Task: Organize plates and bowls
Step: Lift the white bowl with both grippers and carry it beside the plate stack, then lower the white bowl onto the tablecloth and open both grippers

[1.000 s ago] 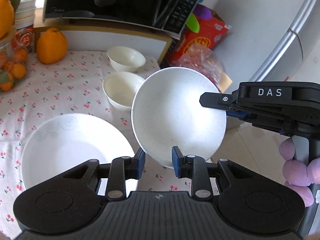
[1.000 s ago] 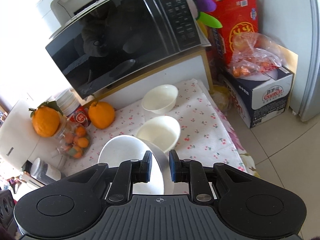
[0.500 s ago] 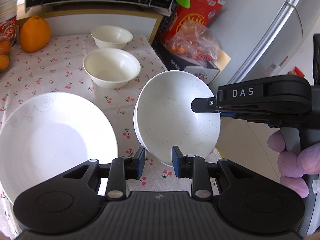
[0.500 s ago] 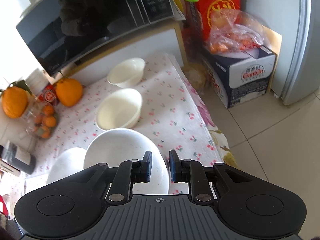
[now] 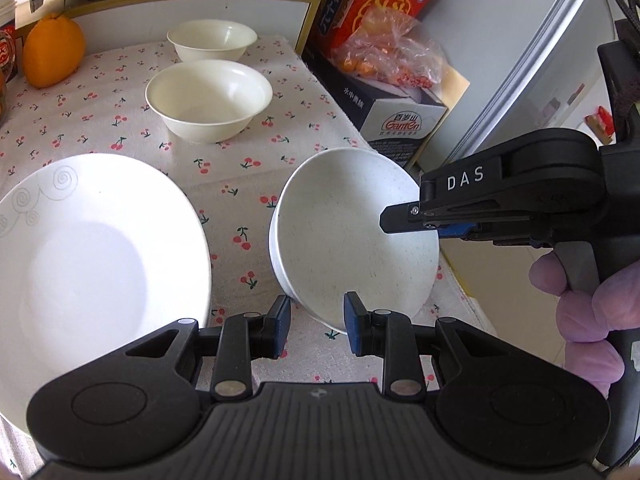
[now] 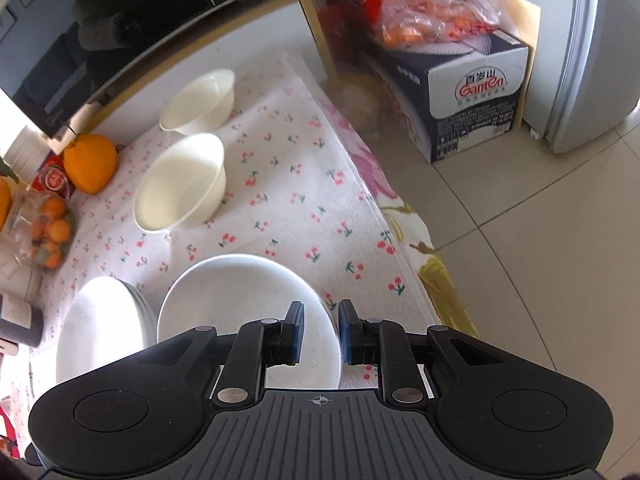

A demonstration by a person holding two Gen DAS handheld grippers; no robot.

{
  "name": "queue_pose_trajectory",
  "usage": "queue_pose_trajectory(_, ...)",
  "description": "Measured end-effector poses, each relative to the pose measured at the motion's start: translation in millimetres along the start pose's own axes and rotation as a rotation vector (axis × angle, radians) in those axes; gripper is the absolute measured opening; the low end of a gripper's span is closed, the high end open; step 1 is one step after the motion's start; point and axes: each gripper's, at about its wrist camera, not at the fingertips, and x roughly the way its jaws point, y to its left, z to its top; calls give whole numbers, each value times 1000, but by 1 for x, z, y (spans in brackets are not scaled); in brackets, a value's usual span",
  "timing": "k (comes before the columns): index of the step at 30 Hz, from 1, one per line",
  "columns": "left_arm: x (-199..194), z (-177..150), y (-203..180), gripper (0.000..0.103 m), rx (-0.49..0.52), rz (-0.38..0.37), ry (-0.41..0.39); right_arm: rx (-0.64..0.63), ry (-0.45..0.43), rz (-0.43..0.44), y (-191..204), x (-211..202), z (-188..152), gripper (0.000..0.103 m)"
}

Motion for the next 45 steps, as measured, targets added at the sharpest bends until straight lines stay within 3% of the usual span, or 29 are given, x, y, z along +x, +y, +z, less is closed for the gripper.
queue_pose_trajectory(13, 1, 0, -1, 27, 22, 19, -14, -5, 22, -5, 2, 9, -1, 21)
queue_pose_trajectory(23, -7, 1, -2, 38, 30, 9, -23, -1, 22, 9, 4, 8, -1, 22)
queue_pose_trajectory(30, -20, 5, -3, 54, 45, -1, -41, 22, 1, 50, 3, 1, 2, 34)
queue_pose_trajectory(34, -30, 9, -1, 62, 47, 1, -64, 50, -18, 76, 2, -3, 5, 47)
queue_pose_trajectory(38, -37, 14, 5, 69, 41, 6, -82, 84, -34, 105, 1, -7, 9, 52)
queue_pose_trajectory(45, -48, 29, 15, 86, 57, 56, -120, 130, -79, 166, 7, -12, 18, 71)
